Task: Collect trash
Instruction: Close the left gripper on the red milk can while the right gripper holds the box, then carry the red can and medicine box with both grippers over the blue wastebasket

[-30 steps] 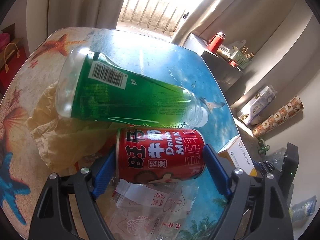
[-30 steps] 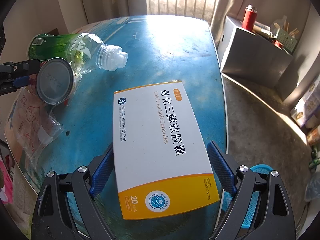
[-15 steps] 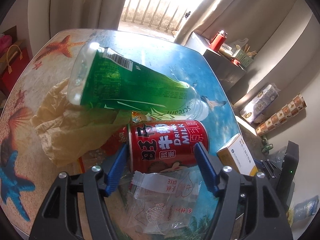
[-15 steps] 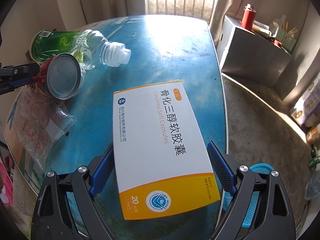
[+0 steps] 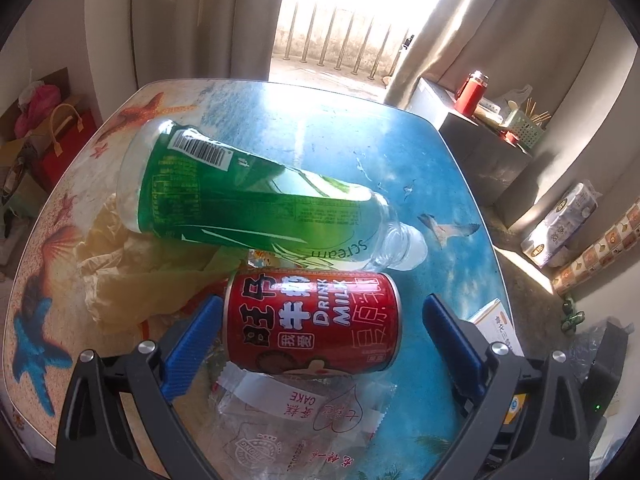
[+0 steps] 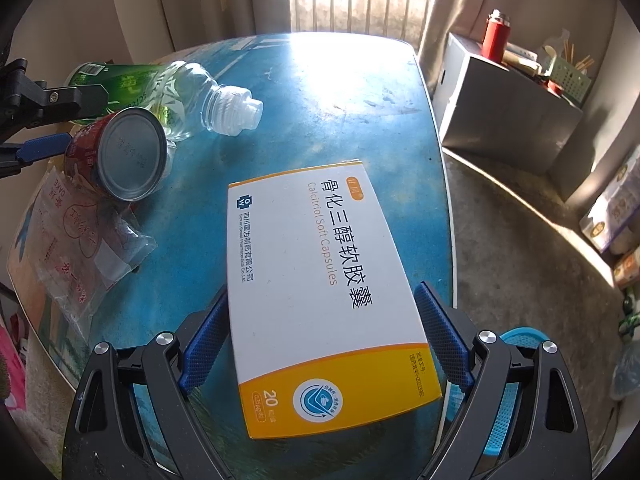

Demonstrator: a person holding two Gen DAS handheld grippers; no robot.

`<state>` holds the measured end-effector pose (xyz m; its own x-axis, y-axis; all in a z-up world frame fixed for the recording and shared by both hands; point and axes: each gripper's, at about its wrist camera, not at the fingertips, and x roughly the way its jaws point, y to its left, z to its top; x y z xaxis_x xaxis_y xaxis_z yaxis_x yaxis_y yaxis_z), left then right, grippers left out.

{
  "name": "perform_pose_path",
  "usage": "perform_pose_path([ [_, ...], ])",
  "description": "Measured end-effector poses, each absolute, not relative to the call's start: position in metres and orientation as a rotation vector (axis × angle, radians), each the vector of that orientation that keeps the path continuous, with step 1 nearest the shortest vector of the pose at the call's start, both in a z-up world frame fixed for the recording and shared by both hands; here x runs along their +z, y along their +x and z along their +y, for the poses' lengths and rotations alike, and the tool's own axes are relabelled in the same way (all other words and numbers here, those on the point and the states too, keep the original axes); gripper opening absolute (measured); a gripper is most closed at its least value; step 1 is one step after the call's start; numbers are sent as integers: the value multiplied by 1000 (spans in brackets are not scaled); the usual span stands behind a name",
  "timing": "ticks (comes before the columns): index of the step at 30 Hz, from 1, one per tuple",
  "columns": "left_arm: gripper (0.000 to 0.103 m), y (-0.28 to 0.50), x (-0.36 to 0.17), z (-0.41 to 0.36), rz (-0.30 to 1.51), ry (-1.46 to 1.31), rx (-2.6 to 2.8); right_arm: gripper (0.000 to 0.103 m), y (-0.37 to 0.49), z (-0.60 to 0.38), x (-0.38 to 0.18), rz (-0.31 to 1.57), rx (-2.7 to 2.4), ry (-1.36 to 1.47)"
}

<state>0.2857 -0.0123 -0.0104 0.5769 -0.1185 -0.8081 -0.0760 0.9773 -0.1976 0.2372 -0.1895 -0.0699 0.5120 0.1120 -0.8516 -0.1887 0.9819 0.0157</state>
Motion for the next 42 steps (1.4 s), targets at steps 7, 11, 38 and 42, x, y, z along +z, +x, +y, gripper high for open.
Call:
perform_pose_path([
  [7, 97, 292, -27, -13, 999, -225, 7, 85, 235, -190, -70, 1010, 188, -84],
  [11, 97, 292, -34, -7, 1019, -258, 7, 85, 235, -190, -70, 1009, 188, -85],
  [38, 91, 256, -18, 37, 908, -437, -152, 85, 233, -192, -69, 1015, 187, -93],
  [42, 91, 249, -11, 44, 862, -457, -167, 86, 233, -193, -69, 1015, 186, -92],
])
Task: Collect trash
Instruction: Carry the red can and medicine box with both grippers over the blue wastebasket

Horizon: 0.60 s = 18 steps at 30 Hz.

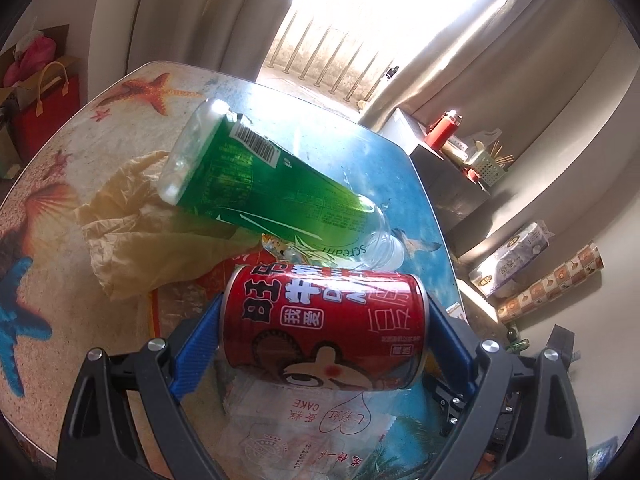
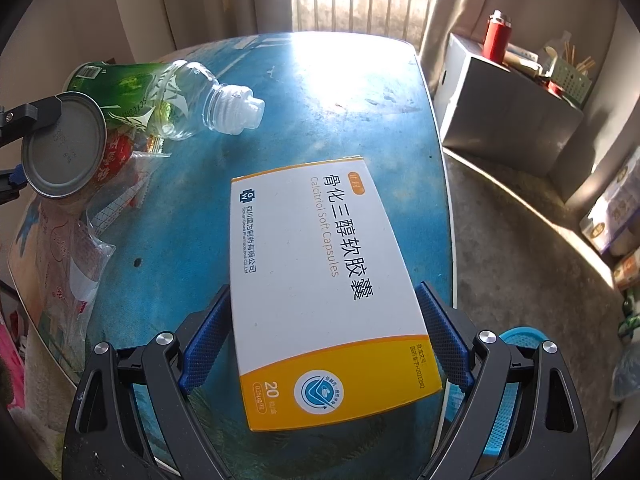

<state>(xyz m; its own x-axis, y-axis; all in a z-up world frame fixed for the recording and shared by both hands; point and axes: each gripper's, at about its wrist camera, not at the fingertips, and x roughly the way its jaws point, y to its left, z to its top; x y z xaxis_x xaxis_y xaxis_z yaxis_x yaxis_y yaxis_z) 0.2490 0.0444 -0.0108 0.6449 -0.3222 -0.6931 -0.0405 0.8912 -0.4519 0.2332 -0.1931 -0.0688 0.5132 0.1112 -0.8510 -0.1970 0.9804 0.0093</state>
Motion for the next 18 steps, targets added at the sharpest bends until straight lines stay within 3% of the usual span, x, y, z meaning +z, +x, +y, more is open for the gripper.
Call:
perform_pose_path([
  [18, 91, 224, 28, 57, 719, -483, -225, 86, 235, -192, -69, 1023, 178, -91],
])
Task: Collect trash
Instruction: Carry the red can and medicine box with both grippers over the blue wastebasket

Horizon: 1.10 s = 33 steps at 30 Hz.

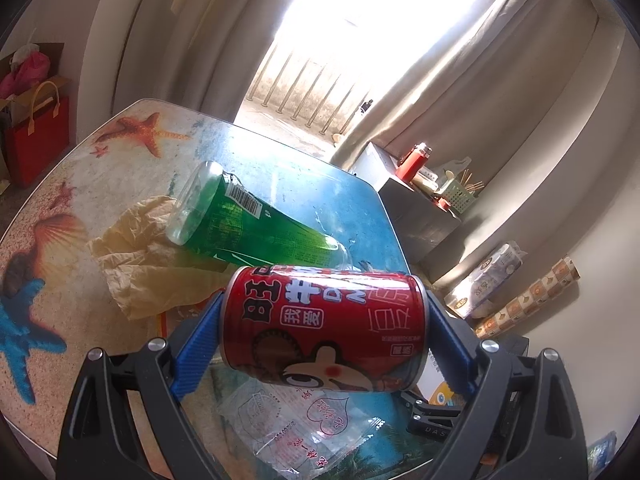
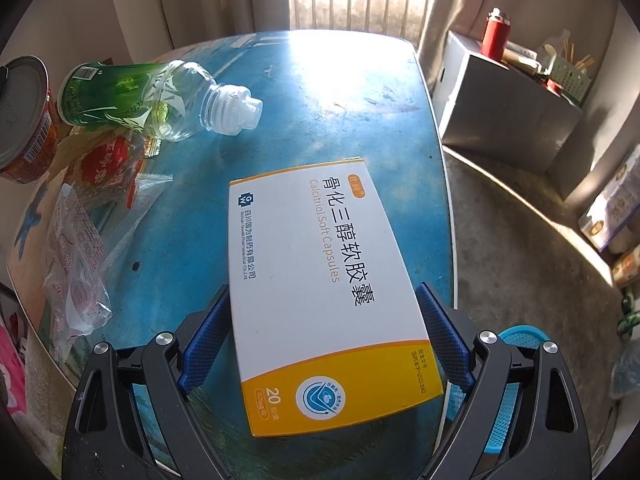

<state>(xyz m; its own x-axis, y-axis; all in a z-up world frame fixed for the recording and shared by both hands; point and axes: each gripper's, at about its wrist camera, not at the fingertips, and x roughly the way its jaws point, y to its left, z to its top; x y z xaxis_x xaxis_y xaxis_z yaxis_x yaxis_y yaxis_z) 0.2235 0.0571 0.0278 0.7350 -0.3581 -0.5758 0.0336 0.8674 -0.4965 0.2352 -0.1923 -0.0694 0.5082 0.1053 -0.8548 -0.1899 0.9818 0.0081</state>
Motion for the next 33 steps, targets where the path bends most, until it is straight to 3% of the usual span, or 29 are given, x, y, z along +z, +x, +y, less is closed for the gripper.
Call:
perform_pose_path([
  [2, 91, 220, 32, 59, 702, -476, -222, 85, 235, -193, -69, 1019, 175, -82],
  [7, 91, 211, 40, 64, 670, -469, -214, 67, 238, -199, -66, 1009, 161, -64],
  [21, 91, 204, 47, 74, 632, -447, -198, 67, 230, -211, -45, 949, 142, -23],
  [33, 91, 195, 50, 82, 613, -447, -196, 67, 196, -194, -12, 867, 237, -255],
])
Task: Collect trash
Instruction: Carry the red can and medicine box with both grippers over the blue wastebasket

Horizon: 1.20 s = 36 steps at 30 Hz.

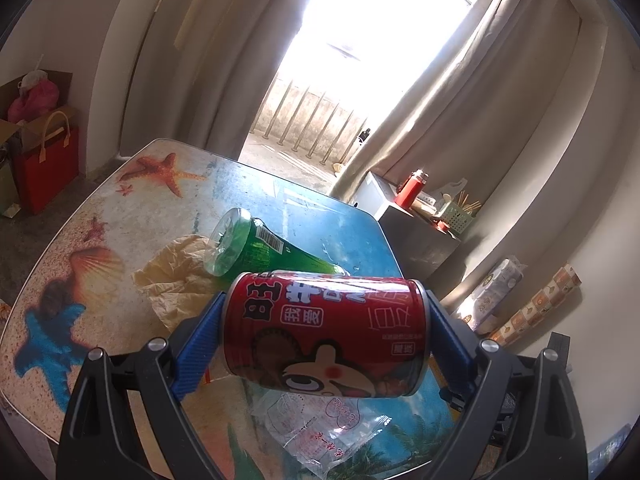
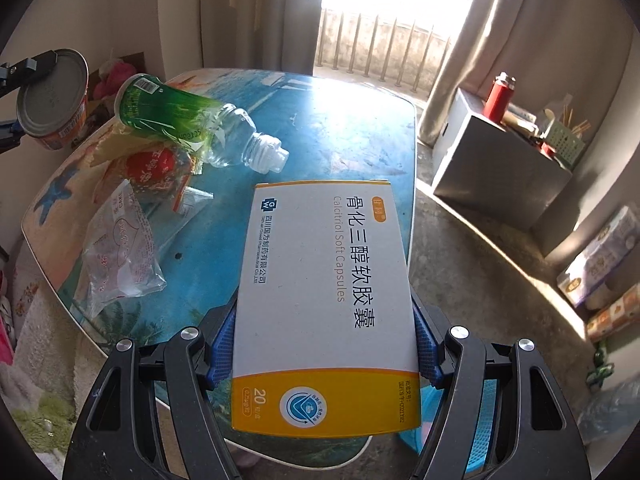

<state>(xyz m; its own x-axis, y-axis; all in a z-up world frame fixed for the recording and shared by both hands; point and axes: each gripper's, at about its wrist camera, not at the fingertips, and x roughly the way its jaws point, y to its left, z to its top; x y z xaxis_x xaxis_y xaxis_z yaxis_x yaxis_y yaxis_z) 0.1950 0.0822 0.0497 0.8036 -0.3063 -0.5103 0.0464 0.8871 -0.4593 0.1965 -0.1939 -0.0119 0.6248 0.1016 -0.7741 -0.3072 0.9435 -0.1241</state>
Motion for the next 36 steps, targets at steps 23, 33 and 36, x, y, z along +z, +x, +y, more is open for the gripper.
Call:
perform_pose_path([
  [23, 91, 159, 76, 60, 542, -410, -283, 67, 130, -193, 6, 798, 272, -272],
  [33, 91, 144, 89, -6, 555, -366, -445, 67, 76, -250, 10, 757, 150, -164],
  [36, 91, 141, 88, -37, 588, -370, -537, 67, 54, -282, 9, 760, 67, -116],
])
